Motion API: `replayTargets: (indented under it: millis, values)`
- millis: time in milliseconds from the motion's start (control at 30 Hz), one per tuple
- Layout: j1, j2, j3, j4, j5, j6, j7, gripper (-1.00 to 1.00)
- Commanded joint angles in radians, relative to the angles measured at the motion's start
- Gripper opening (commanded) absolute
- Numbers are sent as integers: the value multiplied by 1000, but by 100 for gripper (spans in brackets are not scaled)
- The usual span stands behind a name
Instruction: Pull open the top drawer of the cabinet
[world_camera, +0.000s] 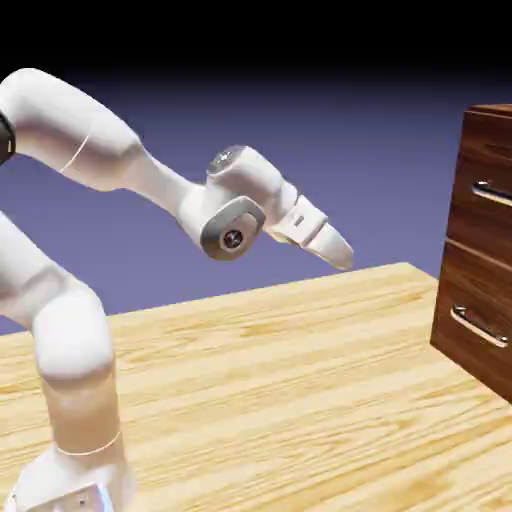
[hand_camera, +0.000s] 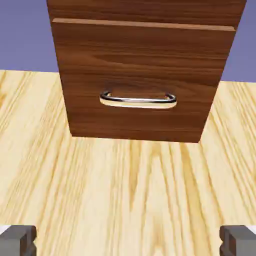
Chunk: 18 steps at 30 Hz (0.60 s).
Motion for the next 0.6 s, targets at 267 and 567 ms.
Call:
replayTargets:
  millis: [267,567]
  values:
    - [135,250,-215,159,369,-62,-391,100]
    - [269,500,-430,317,738,-125,-783,100]
